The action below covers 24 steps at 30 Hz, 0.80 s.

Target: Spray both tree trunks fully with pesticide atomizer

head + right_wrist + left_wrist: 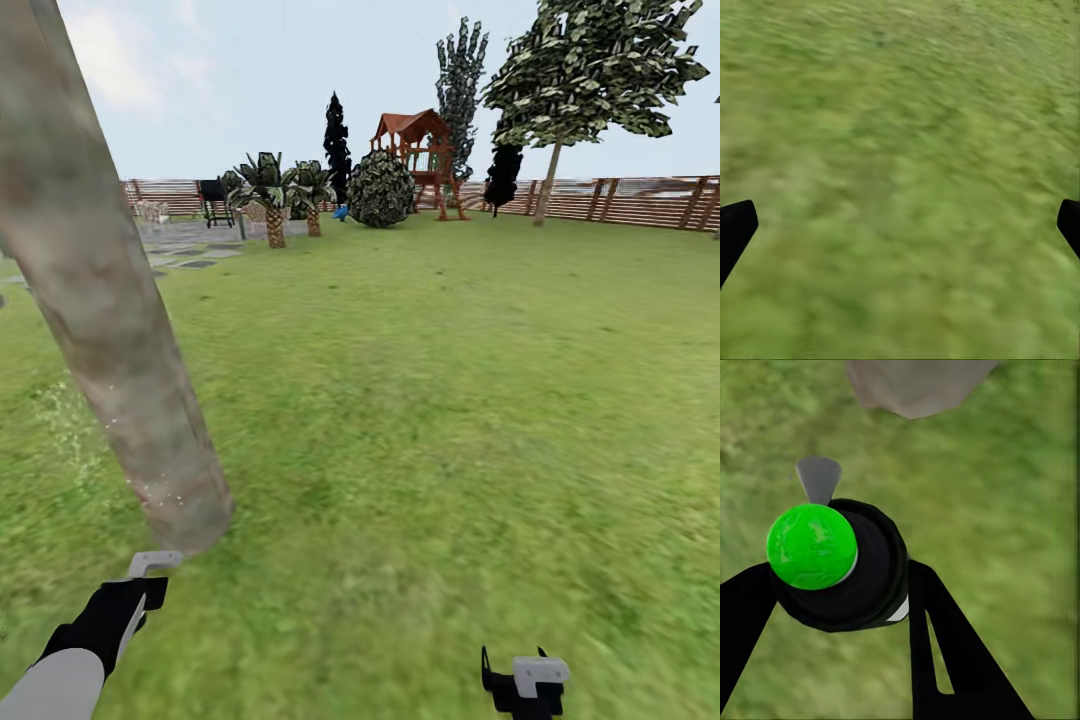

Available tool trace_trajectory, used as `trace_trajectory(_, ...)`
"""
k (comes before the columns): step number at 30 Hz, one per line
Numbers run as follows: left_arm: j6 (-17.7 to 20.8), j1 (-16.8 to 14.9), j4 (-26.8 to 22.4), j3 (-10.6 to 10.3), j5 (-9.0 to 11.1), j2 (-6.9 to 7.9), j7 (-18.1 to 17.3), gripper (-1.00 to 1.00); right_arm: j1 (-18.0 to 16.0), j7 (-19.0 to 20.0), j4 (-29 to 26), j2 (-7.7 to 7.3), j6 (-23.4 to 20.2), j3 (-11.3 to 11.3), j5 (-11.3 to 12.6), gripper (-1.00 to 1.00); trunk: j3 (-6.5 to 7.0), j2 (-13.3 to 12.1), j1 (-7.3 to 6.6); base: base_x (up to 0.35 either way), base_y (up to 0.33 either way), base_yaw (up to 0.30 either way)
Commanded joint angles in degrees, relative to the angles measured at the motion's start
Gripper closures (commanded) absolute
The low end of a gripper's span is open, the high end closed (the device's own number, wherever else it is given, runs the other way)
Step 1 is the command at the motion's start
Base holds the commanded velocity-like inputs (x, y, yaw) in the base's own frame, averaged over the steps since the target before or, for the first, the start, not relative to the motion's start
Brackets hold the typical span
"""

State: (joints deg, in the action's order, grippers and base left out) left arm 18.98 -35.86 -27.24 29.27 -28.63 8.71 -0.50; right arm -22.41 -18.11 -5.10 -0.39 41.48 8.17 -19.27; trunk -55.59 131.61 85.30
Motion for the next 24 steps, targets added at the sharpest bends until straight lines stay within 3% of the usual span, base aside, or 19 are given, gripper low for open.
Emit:
trace_trajectory(1, 0.00, 0.00, -0.01, 0.00, -0.02, 0.00, -0.19, 1.00, 0.00, 0.00, 0.00, 0.04, 0.00, 0.00, 0.00, -1.00, 0.00, 0.00, 0.00, 0.323, -0.008, 0.205)
trace_trajectory(7, 0.00, 0.00, 0.19, 0.00, -0.02, -0.01, -0.46, 1.00, 0.00, 0.00, 0.00, 0.04, -0.02, 0.00, 0.00, -1.00, 0.00, 0.00, 0.00, 0.275, -0.001, 0.265)
trace_trajectory(20, -0.08, 0.00, 0.17, 0.00, 0.01, -0.01, -0.38, 1.00, 0.00, 0.00, 0.00, 0.04, -0.03, 0.00, -0.01, -1.00, 0.00, 0.00, 0.00, 0.010, 0.000, 0.277)
trace_trajectory(22, -0.26, 0.00, 0.17, 0.00, 1.76, -0.01, -0.32, 1.00, 0.00, 0.00, 0.00, 0.03, -0.03, 0.00, 0.02, -1.00, 0.00, 0.00, 0.00, 0.000, 0.000, 0.275)
trace_trajectory(23, -1.26, 0.00, 0.17, -0.07, 4.32, 0.05, -0.22, 1.00, 0.00, 0.00, 0.00, 0.04, -0.01, 0.00, 0.02, -1.00, 0.00, 0.00, 0.00, 0.000, 0.000, 0.170)
trace_trajectory(24, -1.88, 0.00, 0.20, -0.11, 5.30, 0.06, -0.17, 1.00, 0.00, 0.00, 0.00, 0.01, -0.01, 0.00, 0.02, -1.00, 0.00, 0.00, 0.00, 0.000, 0.000, 0.109)
